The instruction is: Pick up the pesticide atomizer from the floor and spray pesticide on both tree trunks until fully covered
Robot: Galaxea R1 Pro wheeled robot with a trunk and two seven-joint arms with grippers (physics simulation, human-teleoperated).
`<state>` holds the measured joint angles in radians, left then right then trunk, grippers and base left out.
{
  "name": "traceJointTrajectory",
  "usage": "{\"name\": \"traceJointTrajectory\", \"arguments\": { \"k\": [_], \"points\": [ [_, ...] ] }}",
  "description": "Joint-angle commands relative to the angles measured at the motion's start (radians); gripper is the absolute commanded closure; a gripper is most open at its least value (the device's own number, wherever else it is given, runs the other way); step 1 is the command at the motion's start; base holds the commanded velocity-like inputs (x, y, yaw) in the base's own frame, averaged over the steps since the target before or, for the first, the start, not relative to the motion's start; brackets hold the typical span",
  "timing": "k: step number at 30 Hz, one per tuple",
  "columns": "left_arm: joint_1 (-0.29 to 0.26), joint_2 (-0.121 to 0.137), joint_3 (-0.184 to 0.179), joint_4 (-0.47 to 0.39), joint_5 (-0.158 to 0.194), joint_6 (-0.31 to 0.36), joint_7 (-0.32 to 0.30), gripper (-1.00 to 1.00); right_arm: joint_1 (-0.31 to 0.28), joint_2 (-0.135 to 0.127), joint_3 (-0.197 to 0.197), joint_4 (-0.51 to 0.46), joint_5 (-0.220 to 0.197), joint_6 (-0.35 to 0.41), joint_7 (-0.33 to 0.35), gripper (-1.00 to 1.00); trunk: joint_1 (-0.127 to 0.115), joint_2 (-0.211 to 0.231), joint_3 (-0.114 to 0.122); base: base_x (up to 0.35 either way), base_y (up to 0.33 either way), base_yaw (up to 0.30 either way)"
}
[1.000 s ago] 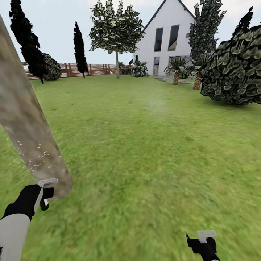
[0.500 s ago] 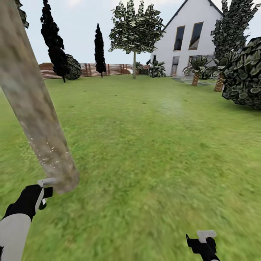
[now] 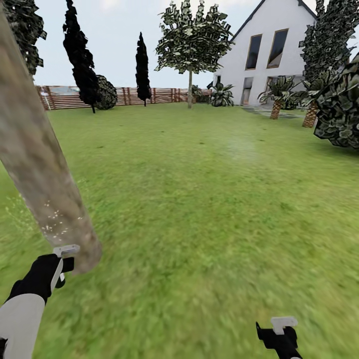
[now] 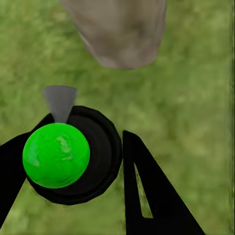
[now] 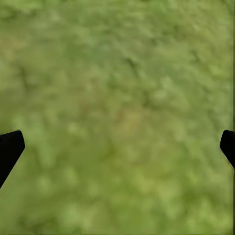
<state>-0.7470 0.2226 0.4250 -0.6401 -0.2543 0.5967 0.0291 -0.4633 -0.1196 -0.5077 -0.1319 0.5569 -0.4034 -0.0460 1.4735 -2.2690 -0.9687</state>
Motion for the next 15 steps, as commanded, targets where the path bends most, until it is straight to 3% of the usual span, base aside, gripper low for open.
{"name": "traceJointTrajectory", "arguments": {
  "k": [1,6,15],
  "points": [
    [0.0,0.0,0.0,0.0,0.0,0.0,0.0,1.0,0.0,0.0,0.0,0.0,0.0,0.0,0.0,-1.0,0.0,0.0,0.0,0.245,-0.183,0.0],
    [0.0,0.001,0.0,-0.001,0.0,0.0,0.0,1.0,0.0,0.0,0.0,0.0,0.0,0.0,0.0,-1.0,0.0,0.0,0.0,0.23,-0.193,0.034],
    [0.0,-0.001,-0.003,0.0,-0.001,0.0,0.0,1.0,0.0,0.001,0.001,0.002,0.001,0.0,0.0,-1.0,0.0,0.0,0.0,0.207,-0.207,0.257]
  ]
}}
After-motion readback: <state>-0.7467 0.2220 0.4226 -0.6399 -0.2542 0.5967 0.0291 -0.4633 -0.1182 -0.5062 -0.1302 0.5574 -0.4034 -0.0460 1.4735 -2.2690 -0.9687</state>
